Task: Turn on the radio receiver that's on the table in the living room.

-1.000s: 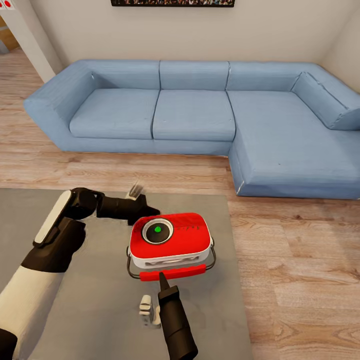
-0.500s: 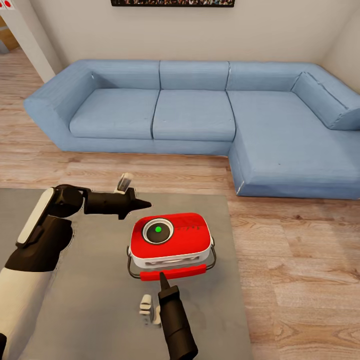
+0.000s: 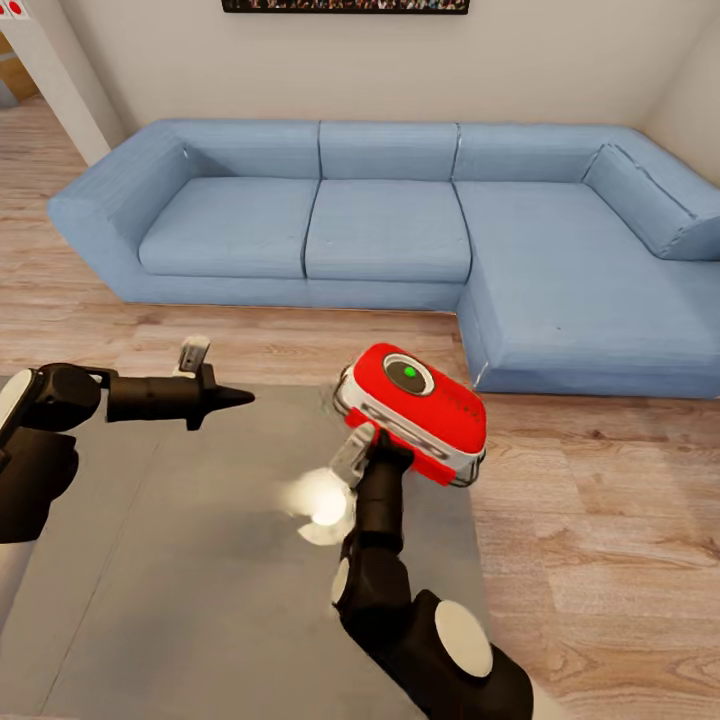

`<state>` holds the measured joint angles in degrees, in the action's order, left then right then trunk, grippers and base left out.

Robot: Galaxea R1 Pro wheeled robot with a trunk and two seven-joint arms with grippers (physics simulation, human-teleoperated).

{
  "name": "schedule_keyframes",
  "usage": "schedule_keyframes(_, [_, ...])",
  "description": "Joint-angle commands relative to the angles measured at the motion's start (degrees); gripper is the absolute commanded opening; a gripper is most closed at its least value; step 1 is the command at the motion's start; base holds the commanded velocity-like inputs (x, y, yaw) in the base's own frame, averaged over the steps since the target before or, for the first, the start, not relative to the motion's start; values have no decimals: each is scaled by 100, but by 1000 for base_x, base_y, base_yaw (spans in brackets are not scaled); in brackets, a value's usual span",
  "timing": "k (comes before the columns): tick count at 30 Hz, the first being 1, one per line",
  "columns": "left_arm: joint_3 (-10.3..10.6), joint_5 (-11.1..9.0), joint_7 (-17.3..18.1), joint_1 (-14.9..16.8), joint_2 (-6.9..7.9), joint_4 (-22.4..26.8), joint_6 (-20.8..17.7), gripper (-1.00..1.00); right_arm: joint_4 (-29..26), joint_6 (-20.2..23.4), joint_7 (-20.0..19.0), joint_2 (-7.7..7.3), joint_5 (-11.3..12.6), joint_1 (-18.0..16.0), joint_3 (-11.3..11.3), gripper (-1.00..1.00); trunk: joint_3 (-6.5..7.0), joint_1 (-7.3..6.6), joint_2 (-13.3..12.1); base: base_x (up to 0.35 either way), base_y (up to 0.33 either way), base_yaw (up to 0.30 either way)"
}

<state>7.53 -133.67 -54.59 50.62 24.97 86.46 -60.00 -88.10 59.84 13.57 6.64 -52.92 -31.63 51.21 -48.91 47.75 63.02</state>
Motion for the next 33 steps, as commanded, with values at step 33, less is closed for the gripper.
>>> schedule_keyframes(33, [1171,1535,-51,0,192,-286,0,-100,177,16,-5224,336,1263,-2441,-3744,-100,0,0,0,0,0,0])
